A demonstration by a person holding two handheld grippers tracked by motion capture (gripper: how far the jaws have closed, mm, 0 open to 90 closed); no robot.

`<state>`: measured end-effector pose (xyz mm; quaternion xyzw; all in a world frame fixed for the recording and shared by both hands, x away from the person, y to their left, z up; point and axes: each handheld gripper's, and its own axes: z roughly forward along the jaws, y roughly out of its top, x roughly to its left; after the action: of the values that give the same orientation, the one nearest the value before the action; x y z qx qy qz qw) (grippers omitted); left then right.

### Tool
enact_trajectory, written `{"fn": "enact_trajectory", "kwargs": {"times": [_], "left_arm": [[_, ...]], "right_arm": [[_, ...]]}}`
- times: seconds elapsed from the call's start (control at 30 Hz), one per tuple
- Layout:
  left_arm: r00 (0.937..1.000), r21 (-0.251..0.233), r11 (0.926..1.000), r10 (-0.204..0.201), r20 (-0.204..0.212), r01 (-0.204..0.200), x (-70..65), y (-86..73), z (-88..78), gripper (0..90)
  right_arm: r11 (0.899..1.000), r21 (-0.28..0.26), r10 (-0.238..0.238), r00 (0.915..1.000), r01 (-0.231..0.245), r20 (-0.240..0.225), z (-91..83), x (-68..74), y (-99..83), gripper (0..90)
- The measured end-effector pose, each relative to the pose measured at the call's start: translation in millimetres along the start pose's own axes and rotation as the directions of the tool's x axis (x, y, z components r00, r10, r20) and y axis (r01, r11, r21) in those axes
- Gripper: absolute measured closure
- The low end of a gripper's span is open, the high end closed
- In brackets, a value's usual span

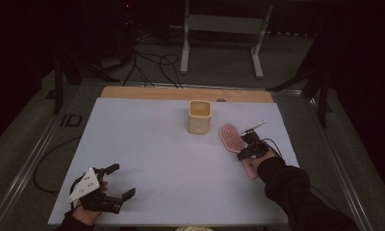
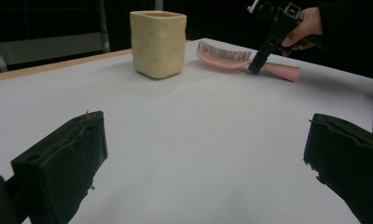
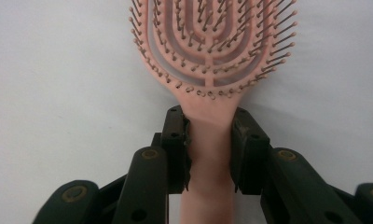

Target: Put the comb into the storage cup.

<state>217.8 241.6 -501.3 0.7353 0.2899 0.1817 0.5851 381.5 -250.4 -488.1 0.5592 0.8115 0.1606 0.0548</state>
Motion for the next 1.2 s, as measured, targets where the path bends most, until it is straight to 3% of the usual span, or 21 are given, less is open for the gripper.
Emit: {"fn": "enact_trajectory", "kwargs": {"times": [0.17, 0.23, 0.3, 0.43, 0.57, 0.63, 0.67, 0.7, 0.97, 1.0, 1.03, 1.07, 1.1, 1.13, 1.17, 1.2], "left_arm": [[1.0, 0.002, 1.0, 0.001, -0.001, -0.001, 0.3, -0.1, 0.4, 0.1], [1.0, 0.006, 1.0, 0.003, -0.001, -0.003, 0.5, -0.1, 0.5, 0.1], [1.0, 0.007, 1.0, 0.002, -0.002, -0.002, 0.6, -0.2, 0.7, 0.1], [1.0, 0.006, 1.0, 0.0, -0.001, 0.0, 0.6, -0.4, 1.1, 0.1], [1.0, 0.007, 1.0, 0.0, -0.002, 0.0, 0.7, -0.4, 1.0, 0.1], [1.0, 0.006, 1.0, -0.001, -0.002, 0.001, 0.7, -0.5, 1.1, 0.1], [1.0, 0.006, 1.0, -0.001, -0.002, 0.001, 0.7, -0.5, 1.1, 0.1], [1.0, 0.006, 1.0, 0.0, -0.001, 0.0, 0.7, -0.5, 1.1, 0.1], [1.0, 0.007, 1.0, -0.003, -0.002, 0.003, 0.8, -0.6, 1.4, 0.1], [1.0, 0.006, 1.0, -0.005, -0.002, 0.005, 1.0, -0.7, 1.6, 0.1], [1.0, 0.006, 1.0, -0.005, -0.002, 0.005, 1.0, -0.7, 1.6, 0.1], [1.0, 0.008, 0.9999, -0.007, -0.002, 0.007, 1.3, -0.8, 2.1, 0.1], [1.0, 0.008, 0.9999, -0.007, -0.002, 0.007, 1.3, -0.8, 2.1, 0.1], [1.0, 0.01, 0.9999, -0.007, -0.001, 0.007, 1.4, -0.8, 2.7, 0.1], [1.0, 0.01, 0.9999, -0.007, -0.001, 0.007, 1.4, -0.8, 2.7, 0.1], [1.0, 0.012, 0.9999, -0.008, 0.0, 0.008, 1.0, -0.8, 3.2, 0.1]], "right_arm": [[0.995, -0.095, 0.032, 0.9985, -0.036, -0.045, -8.4, -7.3, -4.8, 70.5], [0.989, -0.146, 0.028, 0.999, -0.033, -0.035, -12.6, -8.3, -7.2, 70.5], [0.982, -0.18, 0.045, 0.9972, -0.055, -0.061, -16.3, -8.3, -9.6, 70.5], [0.97, -0.241, 0.023, 0.9971, -0.04, -0.072, -22.0, -6.3, -13.1, 70.5], [0.946, -0.324, -0.016, 0.9996, 0.008, -0.023, -28.9, -1.2, -16.3, 70.5], [0.936, -0.352, -0.028, 0.9993, 0.017, -0.025, -31.9, 2.2, -18.3, 70.5], [0.936, -0.352, -0.028, 0.9993, 0.017, -0.025, -31.9, 2.2, -18.3, 70.5], [0.924, -0.382, -0.049, 0.9986, 0.038, -0.019, -34.0, 7.1, -20.9, 70.5], [0.9, -0.434, -0.064, 0.9978, 0.05, -0.017, -34.9, 16.4, -28.2, 70.5], [0.886, -0.459, -0.069, 0.9976, 0.064, 0.006, -36.5, 19.8, -31.1, 70.5], [0.886, -0.459, -0.069, 0.9976, 0.064, 0.006, -36.5, 19.8, -31.1, 70.5], [0.874, -0.48, -0.078, 0.997, 0.071, 0.006, -37.9, 22.3, -33.5, 70.5], [0.874, -0.48, -0.078, 0.997, 0.071, 0.006, -37.9, 22.3, -33.5, 70.5], [0.863, -0.496, -0.094, 0.9951, 0.097, 0.031, -39.1, 27.0, -35.8, 70.5], [0.863, -0.496, -0.094, 0.9951, 0.097, 0.031, -39.1, 27.0, -35.8, 70.5], [0.853, -0.511, -0.103, 0.9939, 0.109, 0.04, -40.5, 30.8, -38.0, 70.5]]}}
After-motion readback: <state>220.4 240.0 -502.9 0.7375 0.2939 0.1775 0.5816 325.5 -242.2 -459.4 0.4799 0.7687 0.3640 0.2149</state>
